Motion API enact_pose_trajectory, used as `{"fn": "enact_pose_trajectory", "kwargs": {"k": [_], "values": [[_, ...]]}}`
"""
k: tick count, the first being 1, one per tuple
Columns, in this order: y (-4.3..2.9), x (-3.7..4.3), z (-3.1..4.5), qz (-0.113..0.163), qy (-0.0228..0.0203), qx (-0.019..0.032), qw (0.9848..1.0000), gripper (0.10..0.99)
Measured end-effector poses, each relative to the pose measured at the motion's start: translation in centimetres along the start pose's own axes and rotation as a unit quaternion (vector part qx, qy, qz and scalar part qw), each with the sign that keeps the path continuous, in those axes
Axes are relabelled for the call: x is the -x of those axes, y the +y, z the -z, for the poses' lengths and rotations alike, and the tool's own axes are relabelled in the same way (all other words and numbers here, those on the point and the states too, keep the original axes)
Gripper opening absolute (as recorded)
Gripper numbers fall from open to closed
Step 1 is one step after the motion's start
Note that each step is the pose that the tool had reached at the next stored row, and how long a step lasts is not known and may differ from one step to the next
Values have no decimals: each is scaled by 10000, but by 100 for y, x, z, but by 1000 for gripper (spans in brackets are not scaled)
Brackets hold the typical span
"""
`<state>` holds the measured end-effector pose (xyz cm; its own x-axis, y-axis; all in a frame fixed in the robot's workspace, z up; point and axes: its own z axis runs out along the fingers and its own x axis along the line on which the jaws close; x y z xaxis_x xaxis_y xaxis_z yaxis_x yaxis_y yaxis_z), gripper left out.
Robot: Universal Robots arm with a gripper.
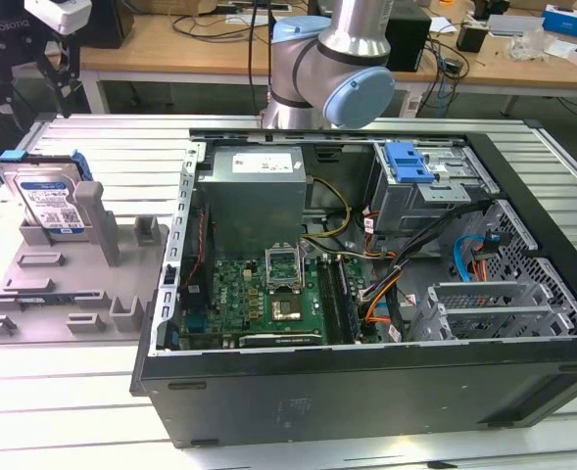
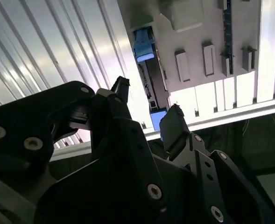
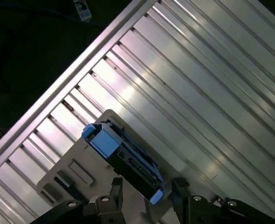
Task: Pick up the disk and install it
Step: 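Pick up the disk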
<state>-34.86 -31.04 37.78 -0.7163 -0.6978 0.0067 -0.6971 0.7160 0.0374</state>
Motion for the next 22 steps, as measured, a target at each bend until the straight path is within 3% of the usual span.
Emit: {"fn": "enact_pose_trajectory", "kwargs": {"k": [4,9,11,13,17,19,21,22], "values": [[0,0,-4,422,15,-5,9991,541],[-1,1,-16,976,36,-11,9952,541],[-1,1,-22,1201,44,-12,9928,541],[-1,0,-26,1586,55,-19,9873,541],[-1,1,-29,1922,53,-41,9813,541],[-1,1,-29,2115,52,-55,9774,541],[-1,0,-31,2340,45,-80,9722,541],[-1,0,-32,2399,42,-88,9707,541]]}}
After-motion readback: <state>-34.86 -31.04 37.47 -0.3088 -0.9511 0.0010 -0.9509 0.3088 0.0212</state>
